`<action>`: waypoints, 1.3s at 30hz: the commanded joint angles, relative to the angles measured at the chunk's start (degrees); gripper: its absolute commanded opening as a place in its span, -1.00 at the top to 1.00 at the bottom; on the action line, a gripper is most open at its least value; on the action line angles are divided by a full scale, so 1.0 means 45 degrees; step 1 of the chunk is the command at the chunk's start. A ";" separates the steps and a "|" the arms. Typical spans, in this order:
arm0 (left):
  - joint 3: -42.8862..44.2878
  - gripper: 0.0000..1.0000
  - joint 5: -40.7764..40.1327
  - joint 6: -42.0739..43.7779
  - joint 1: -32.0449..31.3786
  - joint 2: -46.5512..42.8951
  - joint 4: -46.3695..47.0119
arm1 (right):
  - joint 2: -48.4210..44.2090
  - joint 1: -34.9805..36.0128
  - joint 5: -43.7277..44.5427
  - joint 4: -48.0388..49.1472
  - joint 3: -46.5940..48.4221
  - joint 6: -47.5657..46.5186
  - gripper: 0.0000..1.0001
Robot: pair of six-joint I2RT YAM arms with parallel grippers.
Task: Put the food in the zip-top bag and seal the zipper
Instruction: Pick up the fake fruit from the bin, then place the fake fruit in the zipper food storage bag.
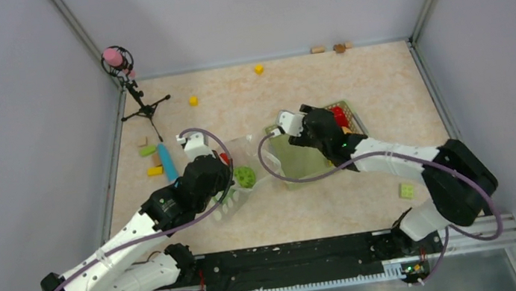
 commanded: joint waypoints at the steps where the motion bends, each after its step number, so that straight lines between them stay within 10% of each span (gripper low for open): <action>1: 0.0168 1.00 -0.0082 0.0033 -0.0061 -0.0066 0.0404 | -0.2521 0.0099 -0.2130 -0.0845 -0.0395 0.1249 0.11; 14: 0.0119 1.00 0.0415 0.0004 -0.0061 -0.0019 0.0543 | -0.6677 0.0582 -0.9878 0.2337 -0.1440 1.0845 0.37; 32: 0.0068 1.00 0.1456 0.0100 -0.0061 -0.0187 0.0776 | -0.1013 0.5612 0.0843 0.2491 0.0707 1.7405 0.45; 39: 0.0040 1.00 0.2176 0.0154 -0.0058 -0.0188 0.0985 | 0.1117 0.5904 0.2108 0.0539 0.3233 1.8697 0.08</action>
